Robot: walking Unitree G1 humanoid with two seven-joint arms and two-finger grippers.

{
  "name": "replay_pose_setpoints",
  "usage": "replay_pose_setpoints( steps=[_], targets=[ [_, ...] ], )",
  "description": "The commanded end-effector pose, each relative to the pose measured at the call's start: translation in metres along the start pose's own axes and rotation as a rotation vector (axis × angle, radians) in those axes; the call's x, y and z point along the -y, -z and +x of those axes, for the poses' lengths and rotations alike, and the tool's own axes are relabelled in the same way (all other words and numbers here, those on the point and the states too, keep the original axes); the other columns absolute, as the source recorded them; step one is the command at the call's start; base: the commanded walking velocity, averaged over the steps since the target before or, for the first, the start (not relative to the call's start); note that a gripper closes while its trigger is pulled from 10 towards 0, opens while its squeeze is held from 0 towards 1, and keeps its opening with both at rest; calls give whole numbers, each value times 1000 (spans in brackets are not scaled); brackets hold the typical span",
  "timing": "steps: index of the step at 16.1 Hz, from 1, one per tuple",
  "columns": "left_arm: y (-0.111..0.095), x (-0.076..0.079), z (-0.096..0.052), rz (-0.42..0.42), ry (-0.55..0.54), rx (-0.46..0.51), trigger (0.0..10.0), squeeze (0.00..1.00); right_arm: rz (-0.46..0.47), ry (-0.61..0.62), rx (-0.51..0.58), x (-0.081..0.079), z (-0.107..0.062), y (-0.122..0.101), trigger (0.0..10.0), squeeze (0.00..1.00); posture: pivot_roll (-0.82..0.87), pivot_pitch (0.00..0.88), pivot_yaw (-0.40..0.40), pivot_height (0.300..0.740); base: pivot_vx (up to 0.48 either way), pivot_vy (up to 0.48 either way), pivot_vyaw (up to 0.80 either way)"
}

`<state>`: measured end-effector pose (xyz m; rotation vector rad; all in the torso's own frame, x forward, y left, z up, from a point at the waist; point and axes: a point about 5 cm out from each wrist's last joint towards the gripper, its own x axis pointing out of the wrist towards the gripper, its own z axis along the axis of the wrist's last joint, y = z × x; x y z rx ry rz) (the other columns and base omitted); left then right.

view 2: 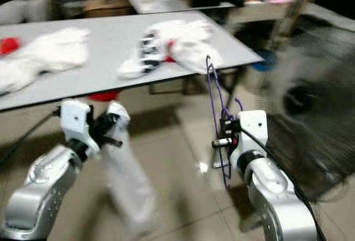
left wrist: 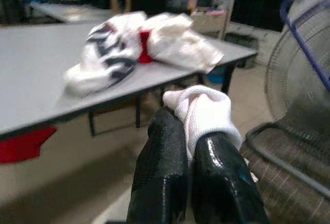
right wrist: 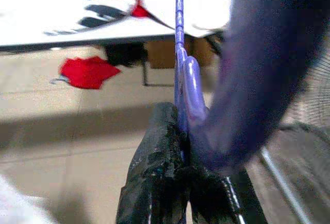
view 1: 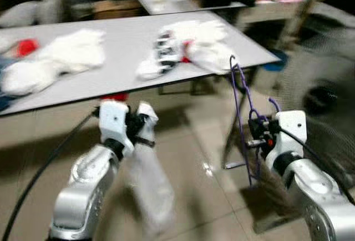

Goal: Hang hanger

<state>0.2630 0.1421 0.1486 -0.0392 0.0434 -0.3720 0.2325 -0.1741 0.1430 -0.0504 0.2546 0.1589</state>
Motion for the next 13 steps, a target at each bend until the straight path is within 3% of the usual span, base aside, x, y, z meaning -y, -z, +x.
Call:
replay_pose_setpoints(
  steps=[1, 7, 8, 10, 13],
  targets=[
    [-6, 5, 4, 2, 20, 34, 10000, 0, -24, 7, 26, 5, 0, -7, 10000, 0, -7, 0, -21, 740, 285, 0, -800],
    [-17, -4, 15, 27, 8, 63, 10000, 0, -91, -156, 108, 17, -9, -28, 10000, 0, -9, 0, -17, 740, 294, 0, 0],
    [-20, -8, 19, 27, -10, 71, 10000, 0, -161, -283, 119, 16, -17, -36, 10000, 0, -15, 0, -12, 740, 300, 0, 0],
    [-23, -14, 21, 29, -39, 75, 10000, 0, -226, -386, 105, 12, -24, -37, 10000, 0, -15, 0, -12, 740, 302, 0, 0],
    [-29, -22, 24, 47, -62, 88, 10000, 0, -241, -444, 117, 9, -25, -42, 10000, 0, -16, 0, -15, 740, 304, 0, 0]
  ],
)
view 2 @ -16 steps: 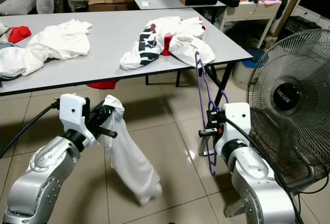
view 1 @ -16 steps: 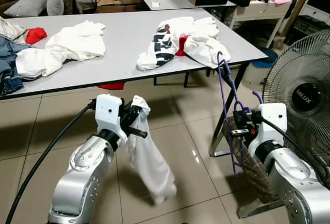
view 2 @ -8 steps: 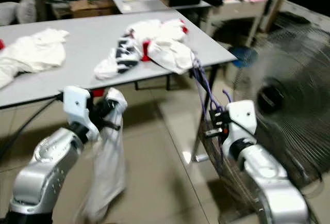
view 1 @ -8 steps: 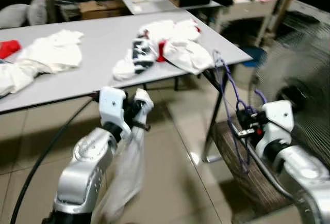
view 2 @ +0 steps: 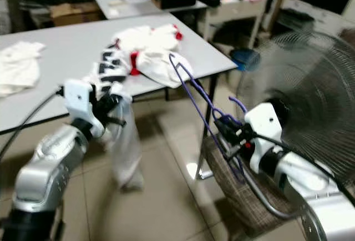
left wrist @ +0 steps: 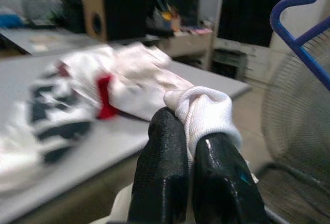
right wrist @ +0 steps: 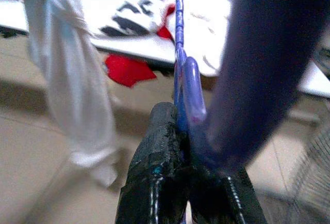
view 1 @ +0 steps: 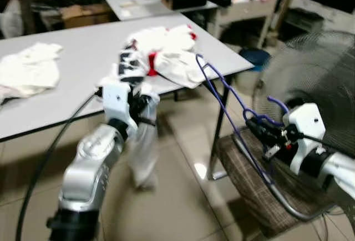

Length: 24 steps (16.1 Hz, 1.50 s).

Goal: Hang hanger

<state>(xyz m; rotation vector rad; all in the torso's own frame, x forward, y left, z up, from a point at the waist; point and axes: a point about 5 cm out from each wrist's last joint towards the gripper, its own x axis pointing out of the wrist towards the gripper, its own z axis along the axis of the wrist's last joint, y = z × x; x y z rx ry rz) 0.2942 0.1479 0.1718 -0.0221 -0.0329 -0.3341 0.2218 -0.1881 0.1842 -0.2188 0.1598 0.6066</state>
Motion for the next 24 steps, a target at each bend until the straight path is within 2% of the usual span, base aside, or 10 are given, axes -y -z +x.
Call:
replay_pose_setpoints(
  steps=[1, 2, 4, 5, 7, 9, 13, 16, 20, 24],
  targets=[
    [-9, -8, 2, 23, -24, 29, 10000, 0, -34, -54, 31, -5, 1, -10, 10000, 0, -12, 0, -20, 740, 307, 0, 0],
    [-18, -10, 5, 32, -23, 54, 10000, 0, -81, -115, 20, -9, 1, -14, 10000, 0, -7, 0, -25, 740, 311, 0, 800],
    [-32, -12, 14, 52, -2, 91, 10000, 0, -91, -189, 23, -12, -1, -19, 10000, 0, 0, 0, -32, 740, 313, 0, 800],
    [-39, -14, 20, 59, 7, 101, 10000, 0, -78, -241, 4, -12, -4, -19, 10000, 0, 2, 0, -31, 740, 319, 0, 0],
    [-48, -20, 32, 56, -1, 110, 10000, 0, -110, -377, -32, -17, -17, -23, 10000, 0, 0, 0, -25, 740, 343, 0, 0],
    [-54, -20, 39, 47, 8, 122, 10000, 0, -127, -435, -75, -20, -21, -20, 10000, 0, 0, 0, -25, 740, 362, 0, 0],
    [-61, -12, 54, 50, 72, 133, 10000, 0, -127, -483, -125, -24, -22, -15, 10000, 0, 5, 0, -21, 740, 364, 0, 0],
    [-71, 9, 63, 34, 186, 166, 10000, 0, -149, -503, -153, -31, -9, -8, 10000, 0, 5, 0, -21, 740, 369, 0, 0],
    [-79, 28, 61, 14, 286, 195, 10000, 0, -160, -425, -150, -30, 14, 0, 10000, 0, 7, 0, -19, 740, 368, 0, 0],
    [-100, 34, 54, 20, 340, 253, 10000, 0, -173, -430, -122, -31, 25, -4, 10000, 0, 8, 0, -26, 740, 368, 0, 0]
  ],
)
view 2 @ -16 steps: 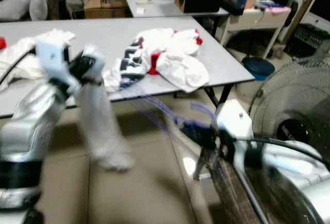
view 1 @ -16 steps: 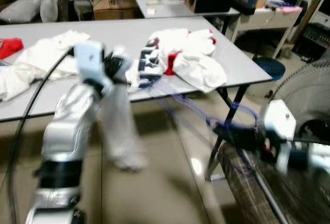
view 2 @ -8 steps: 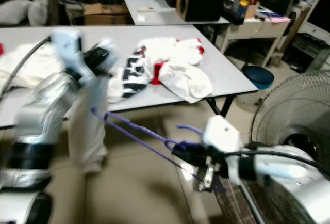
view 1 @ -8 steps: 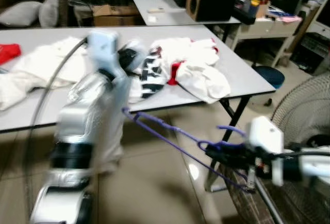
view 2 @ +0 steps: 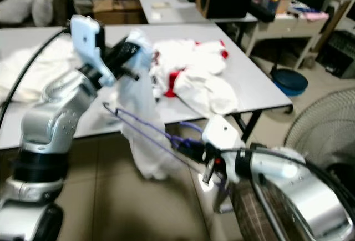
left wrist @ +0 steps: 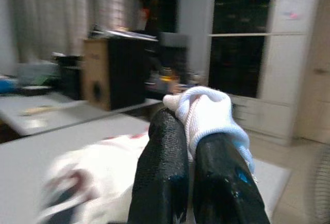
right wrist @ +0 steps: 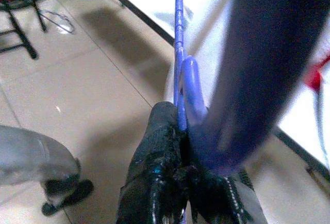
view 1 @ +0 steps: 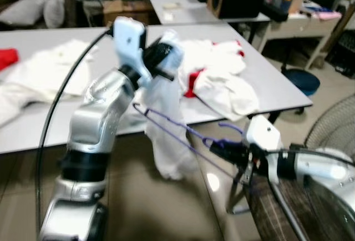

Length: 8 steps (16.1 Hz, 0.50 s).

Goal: Hang hanger

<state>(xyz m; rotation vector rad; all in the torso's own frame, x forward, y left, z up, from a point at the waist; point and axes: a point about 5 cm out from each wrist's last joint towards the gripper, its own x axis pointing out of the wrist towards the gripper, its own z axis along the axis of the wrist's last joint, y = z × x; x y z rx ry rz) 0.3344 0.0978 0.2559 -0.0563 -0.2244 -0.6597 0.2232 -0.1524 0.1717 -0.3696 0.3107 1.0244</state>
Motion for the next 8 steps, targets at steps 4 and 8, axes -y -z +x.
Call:
replay_pose_setpoints(
  steps=[4, 8],
  targets=[
    [-70, -9, -3, 54, 32, 199, 10000, 0, -165, 113, 26, 43, 2, -29, 10000, 0, 8, 0, -31, 740, 369, 0, 0],
    [-128, -34, -14, 75, 2, 368, 10000, 0, -583, 365, 16, 130, -15, -111, 10000, 0, 8, 0, -27, 740, 370, 0, 0]
  ],
)
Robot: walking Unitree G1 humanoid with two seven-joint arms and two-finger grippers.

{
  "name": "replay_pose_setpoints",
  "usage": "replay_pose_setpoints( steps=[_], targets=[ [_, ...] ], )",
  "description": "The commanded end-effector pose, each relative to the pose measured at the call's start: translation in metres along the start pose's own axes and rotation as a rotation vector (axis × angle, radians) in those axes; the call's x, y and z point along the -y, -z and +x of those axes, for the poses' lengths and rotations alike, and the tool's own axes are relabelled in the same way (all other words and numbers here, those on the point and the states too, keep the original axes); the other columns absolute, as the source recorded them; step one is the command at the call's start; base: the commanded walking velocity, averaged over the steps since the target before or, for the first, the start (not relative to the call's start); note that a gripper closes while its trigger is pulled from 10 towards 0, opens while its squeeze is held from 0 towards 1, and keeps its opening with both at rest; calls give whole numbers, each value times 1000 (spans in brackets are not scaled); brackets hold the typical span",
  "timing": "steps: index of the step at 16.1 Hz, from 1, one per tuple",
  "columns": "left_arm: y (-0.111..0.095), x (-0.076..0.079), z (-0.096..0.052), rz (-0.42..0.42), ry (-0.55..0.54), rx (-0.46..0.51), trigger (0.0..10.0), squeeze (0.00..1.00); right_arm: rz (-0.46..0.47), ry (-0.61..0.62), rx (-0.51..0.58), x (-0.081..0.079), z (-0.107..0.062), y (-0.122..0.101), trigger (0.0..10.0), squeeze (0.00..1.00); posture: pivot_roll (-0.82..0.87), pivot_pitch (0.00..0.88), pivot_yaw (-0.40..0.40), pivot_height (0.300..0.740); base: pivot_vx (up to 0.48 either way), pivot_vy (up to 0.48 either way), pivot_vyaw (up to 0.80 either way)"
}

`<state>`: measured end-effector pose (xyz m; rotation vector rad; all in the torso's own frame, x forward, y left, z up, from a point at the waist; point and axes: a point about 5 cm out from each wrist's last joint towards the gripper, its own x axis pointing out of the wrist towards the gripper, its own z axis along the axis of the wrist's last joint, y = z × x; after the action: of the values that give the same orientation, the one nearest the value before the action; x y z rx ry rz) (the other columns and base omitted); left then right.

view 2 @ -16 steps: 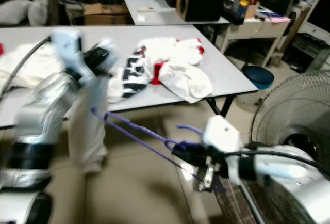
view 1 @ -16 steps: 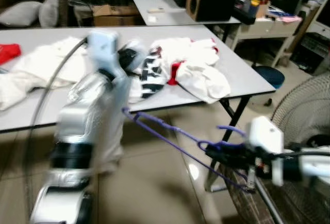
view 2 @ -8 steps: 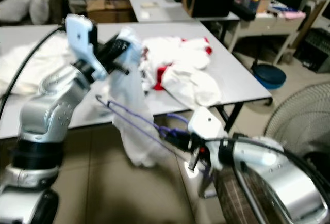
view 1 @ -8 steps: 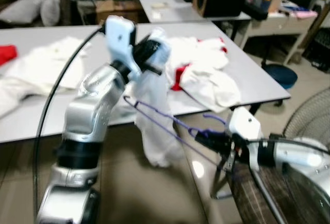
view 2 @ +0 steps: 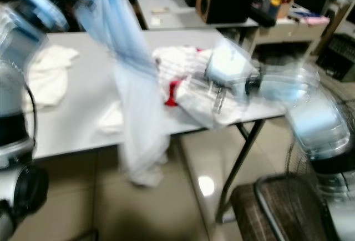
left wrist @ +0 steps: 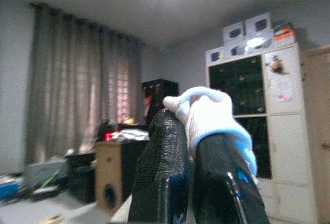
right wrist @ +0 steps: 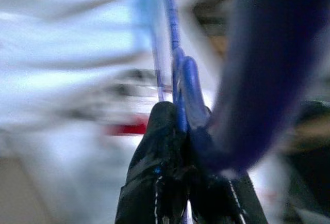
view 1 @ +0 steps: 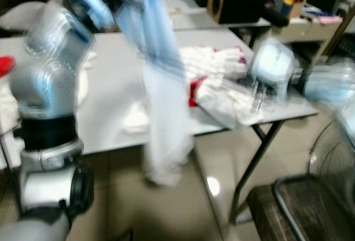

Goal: Hang hanger

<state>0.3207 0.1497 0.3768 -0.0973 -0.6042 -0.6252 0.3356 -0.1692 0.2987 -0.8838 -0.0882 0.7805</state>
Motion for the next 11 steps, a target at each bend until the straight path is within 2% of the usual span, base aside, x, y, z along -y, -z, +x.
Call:
replay_pose_setpoints(
  steps=[1, 2, 3, 4, 5, 6, 7, 8, 9, 10, 11],
  targets=[
    [-11, -4, 1, 2, -2, 32, 10000, 0, -137, 305, 27, 50, 1, -17, 10000, 0, 15, 0, -39, 740, 375, 0, 0],
    [-19, -8, -1, 8, -21, 52, 10000, 0, -238, 458, 150, 78, -4, -46, 10000, 0, 26, 0, -55, 740, 375, 0, 0],
    [-20, -10, -5, 7, -34, 53, 10000, 0, -279, 476, 230, 84, -6, -59, 10000, 0, 30, 0, -60, 740, 379, 0, 0],
    [-20, -9, -6, 4, -36, 50, 10000, 0, -290, 469, 246, 84, -6, -61, 10000, 0, 30, 0, -60, 740, 379, 0, 0],
    [-13, -7, -10, -13, -35, 30, 10000, 0, -331, 427, 251, 77, -1, -56, 10000, 0, 30, 0, -63, 740, 379, 0, 0],
    [4, 0, -18, -49, -43, -24, 10000, 0, -292, 301, 231, 52, 12, -33, 10000, 0, 24, 0, -59, 740, 379, 0, 0],
    [14, 5, -21, -69, -46, -57, 10000, 0, -287, 222, 215, 36, 21, -16, 10000, 0, 22, 0, -56, 740, 379, 0, 0],
    [31, 14, -26, -86, -37, -113, 10000, 0, -254, 118, 180, 13, 25, 6, 10000, 0, 19, 0, -55, 740, 382, 0, 0],
    [53, 26, -33, -106, -22, -189, 10000, 0, -208, 26, 153, -12, 26, 26, 10000, 0, 19, 0, -55, 740, 375, 0, 0],
    [81, 42, -44, -127, 13, -294, 10000, 0, -137, -62, 132, -38, 20, 42, 10000, 0, 17, 0, -55, 740, 322, 0, 0],
    [111, 59, -60, -111, 47, -433, 10000, 0, -57, -165, 109, -65, 9, 52, 10000, 0, 8, 0, -48, 740, 304, 0, 0]
  ],
)
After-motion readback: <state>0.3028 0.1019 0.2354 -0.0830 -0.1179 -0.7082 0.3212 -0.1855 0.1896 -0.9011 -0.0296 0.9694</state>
